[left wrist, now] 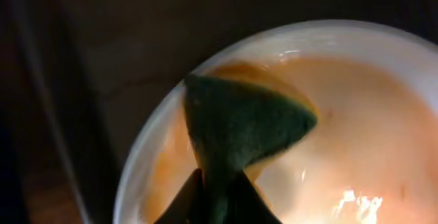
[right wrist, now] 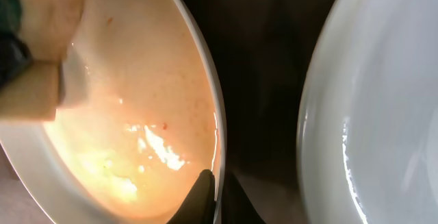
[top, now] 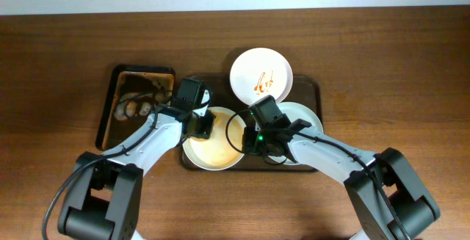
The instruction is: Clean dirty plates on tray and stack at the side
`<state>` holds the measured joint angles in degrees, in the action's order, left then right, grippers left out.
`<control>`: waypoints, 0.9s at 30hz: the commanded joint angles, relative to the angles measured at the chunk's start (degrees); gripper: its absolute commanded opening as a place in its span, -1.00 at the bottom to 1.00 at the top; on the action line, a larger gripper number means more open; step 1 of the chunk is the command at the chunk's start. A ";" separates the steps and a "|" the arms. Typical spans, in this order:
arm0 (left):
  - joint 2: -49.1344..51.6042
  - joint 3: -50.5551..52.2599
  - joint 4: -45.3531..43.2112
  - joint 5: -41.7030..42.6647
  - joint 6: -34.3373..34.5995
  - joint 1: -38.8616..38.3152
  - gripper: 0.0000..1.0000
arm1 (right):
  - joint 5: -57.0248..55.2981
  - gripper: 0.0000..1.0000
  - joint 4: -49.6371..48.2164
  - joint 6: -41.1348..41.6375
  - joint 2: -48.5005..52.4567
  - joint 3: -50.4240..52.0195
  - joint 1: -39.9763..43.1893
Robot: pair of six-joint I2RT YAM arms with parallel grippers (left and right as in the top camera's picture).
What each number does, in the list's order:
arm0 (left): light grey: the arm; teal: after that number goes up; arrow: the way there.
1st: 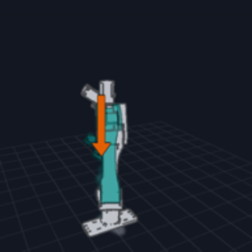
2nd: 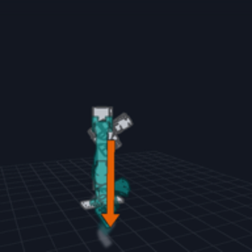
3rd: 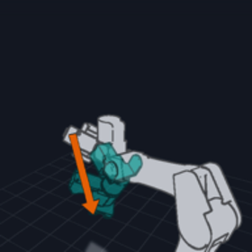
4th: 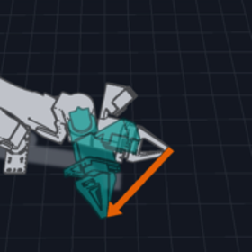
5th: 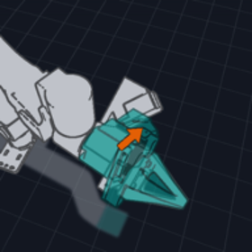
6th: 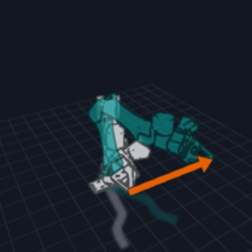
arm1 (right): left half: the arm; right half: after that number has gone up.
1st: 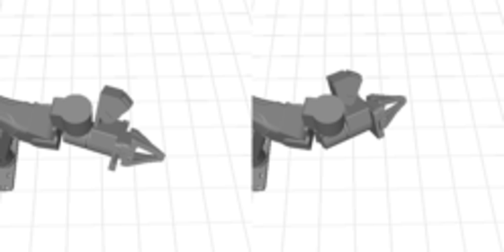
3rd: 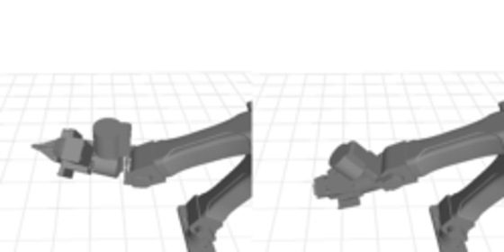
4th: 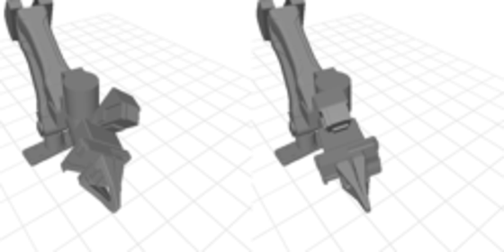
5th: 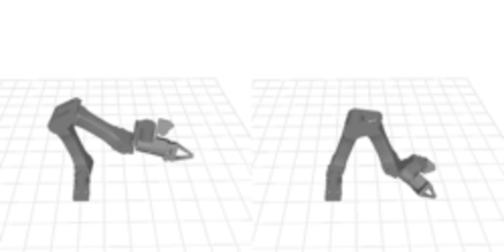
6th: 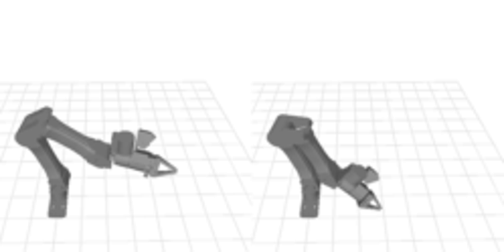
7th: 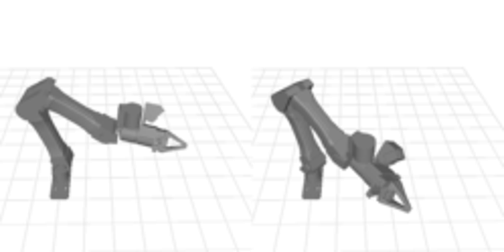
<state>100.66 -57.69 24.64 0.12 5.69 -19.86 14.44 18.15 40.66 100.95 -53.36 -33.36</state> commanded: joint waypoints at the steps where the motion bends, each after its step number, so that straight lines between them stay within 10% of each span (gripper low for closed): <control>1: 0.57 -0.17 -1.25 0.24 4.96 0.13 -1.00 | 0.57 -0.88 0.09 -0.74 0.63 0.63 -0.37; 6: -4.15 -0.17 -0.33 11.23 4.94 0.15 -1.00 | 0.44 -0.88 0.00 -0.74 0.63 0.63 -0.37; 27: -13.46 -0.17 7.56 6.47 6.49 22.93 -1.00 | -16.13 -0.92 12.98 -19.47 -2.47 -14.71 -0.37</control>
<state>87.64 -57.69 32.16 5.98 11.66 2.74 4.27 29.17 24.91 100.66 -64.23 -33.39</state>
